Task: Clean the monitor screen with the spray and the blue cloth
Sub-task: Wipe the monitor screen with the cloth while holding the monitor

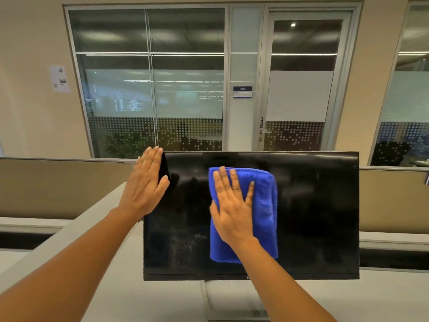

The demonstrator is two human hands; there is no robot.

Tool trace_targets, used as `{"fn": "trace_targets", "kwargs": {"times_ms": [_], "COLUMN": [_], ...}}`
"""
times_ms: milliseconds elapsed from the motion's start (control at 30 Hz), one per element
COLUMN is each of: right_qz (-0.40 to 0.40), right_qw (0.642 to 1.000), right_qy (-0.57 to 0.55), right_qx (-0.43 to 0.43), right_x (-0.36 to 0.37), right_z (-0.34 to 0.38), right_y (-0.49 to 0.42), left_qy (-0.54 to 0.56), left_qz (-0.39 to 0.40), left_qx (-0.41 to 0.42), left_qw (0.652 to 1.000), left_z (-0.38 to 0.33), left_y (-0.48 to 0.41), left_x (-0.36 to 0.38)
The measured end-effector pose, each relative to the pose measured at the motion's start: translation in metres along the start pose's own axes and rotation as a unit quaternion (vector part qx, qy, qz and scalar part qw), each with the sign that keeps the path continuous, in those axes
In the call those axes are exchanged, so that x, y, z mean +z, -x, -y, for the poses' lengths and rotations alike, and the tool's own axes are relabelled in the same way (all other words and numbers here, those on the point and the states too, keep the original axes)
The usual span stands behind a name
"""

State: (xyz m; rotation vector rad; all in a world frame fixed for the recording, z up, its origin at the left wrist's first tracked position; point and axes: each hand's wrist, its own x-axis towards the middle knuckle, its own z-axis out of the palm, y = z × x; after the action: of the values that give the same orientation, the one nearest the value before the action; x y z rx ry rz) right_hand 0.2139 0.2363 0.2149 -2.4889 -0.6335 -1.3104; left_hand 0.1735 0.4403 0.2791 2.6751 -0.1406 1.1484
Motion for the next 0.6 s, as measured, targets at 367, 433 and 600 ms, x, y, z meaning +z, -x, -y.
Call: {"fn": "trace_targets", "kwargs": {"times_ms": [367,433,600], "right_qz": [0.068,0.057,0.015], "right_qw": [0.970,0.977,0.996], "right_qy": [0.101,0.091,0.055], "right_qx": [-0.213,-0.187,-0.065], "right_x": [0.027,0.024,0.006], "right_z": [0.040,0.028,-0.009], "right_y": [0.015,0.015,0.012], "left_qy": [0.006,0.003,0.007], "left_qz": [0.004,0.008,0.016], "left_qx": [0.022,0.024,0.024], "left_qw": [1.000,1.000,1.000], "left_z": [0.008,0.009,0.011], "left_y": [-0.002,-0.003,-0.002], "left_x": [0.000,-0.001,-0.002]}}
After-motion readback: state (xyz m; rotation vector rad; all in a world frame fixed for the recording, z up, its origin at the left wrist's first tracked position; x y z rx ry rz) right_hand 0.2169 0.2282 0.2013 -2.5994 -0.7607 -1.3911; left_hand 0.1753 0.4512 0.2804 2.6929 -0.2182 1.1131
